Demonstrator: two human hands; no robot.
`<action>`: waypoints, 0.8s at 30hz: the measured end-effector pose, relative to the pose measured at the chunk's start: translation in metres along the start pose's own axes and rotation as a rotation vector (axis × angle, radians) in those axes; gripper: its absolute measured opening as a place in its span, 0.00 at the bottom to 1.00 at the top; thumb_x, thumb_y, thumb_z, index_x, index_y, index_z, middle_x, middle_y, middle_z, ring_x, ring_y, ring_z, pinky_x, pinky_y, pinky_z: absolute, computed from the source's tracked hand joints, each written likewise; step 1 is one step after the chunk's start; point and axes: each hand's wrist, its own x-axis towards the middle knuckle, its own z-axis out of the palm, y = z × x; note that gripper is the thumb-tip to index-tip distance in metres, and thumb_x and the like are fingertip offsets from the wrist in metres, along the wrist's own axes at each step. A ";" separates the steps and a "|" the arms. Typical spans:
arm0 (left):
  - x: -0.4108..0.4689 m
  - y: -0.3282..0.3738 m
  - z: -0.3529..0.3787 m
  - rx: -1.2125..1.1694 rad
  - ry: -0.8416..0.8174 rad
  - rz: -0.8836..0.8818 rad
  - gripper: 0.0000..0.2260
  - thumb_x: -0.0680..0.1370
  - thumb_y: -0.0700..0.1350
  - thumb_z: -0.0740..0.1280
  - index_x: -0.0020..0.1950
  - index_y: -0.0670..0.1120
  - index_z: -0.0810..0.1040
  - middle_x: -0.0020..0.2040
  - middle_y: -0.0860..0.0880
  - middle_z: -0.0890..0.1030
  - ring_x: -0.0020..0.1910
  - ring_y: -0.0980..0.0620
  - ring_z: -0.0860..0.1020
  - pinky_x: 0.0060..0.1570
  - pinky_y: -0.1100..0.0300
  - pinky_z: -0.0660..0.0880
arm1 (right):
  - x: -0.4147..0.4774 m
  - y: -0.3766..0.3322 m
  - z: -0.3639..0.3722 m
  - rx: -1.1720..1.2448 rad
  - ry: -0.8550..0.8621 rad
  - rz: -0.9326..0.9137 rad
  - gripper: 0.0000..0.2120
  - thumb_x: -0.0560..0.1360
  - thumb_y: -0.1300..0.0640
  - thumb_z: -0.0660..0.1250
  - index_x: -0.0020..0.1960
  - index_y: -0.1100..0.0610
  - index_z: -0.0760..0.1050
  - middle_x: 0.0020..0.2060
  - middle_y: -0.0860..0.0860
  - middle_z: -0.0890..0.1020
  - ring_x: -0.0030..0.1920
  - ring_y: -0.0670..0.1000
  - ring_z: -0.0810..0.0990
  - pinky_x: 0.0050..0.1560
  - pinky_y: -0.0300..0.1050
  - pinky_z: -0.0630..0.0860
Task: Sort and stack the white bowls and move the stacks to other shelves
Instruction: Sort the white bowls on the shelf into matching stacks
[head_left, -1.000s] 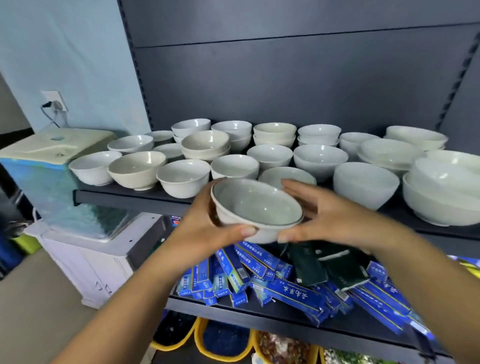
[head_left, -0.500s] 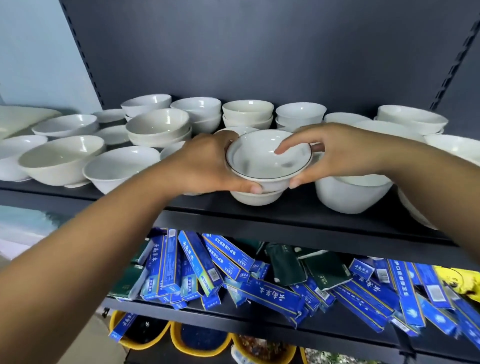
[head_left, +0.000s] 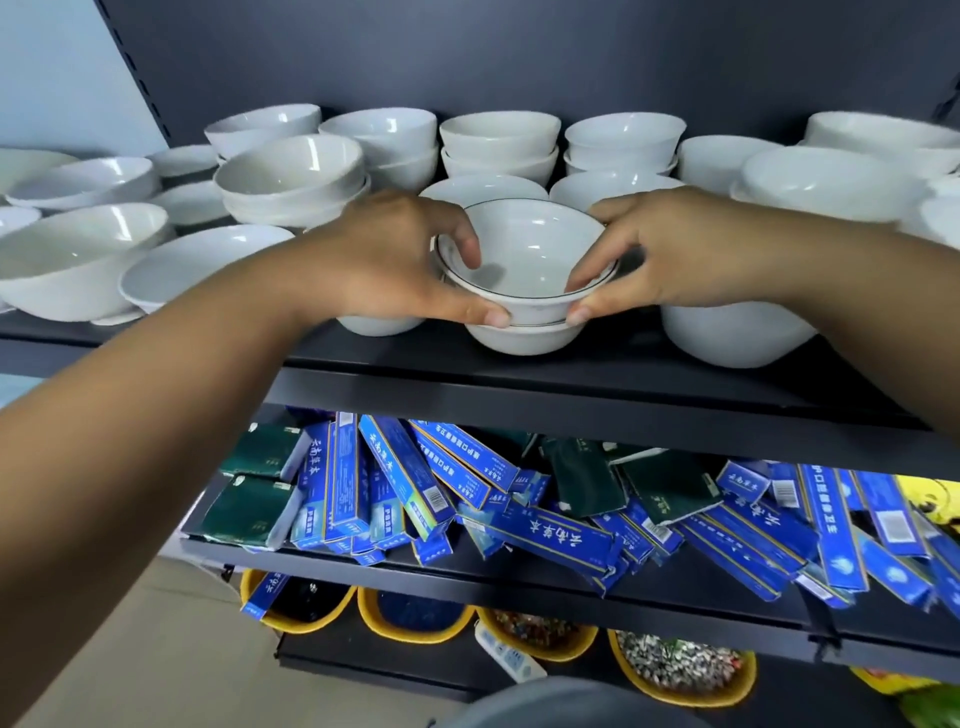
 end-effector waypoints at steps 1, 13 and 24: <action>0.002 -0.001 0.001 0.000 -0.012 0.008 0.16 0.60 0.60 0.73 0.39 0.55 0.73 0.48 0.51 0.76 0.52 0.52 0.72 0.52 0.57 0.69 | 0.001 0.001 0.001 -0.005 -0.005 0.005 0.13 0.64 0.42 0.69 0.45 0.46 0.82 0.44 0.45 0.76 0.50 0.47 0.73 0.49 0.37 0.67; 0.014 -0.011 0.012 0.072 0.027 0.332 0.30 0.56 0.69 0.60 0.38 0.44 0.79 0.49 0.41 0.81 0.54 0.44 0.73 0.58 0.52 0.66 | 0.000 -0.001 0.003 -0.001 -0.020 0.074 0.19 0.61 0.37 0.67 0.46 0.45 0.82 0.39 0.32 0.77 0.49 0.43 0.76 0.49 0.38 0.69; 0.013 -0.023 0.013 0.149 0.037 0.565 0.25 0.65 0.62 0.66 0.40 0.38 0.81 0.48 0.40 0.83 0.48 0.44 0.79 0.48 0.62 0.66 | -0.013 0.000 0.010 -0.257 0.039 -0.112 0.28 0.70 0.34 0.60 0.52 0.56 0.80 0.69 0.52 0.69 0.67 0.50 0.67 0.64 0.44 0.64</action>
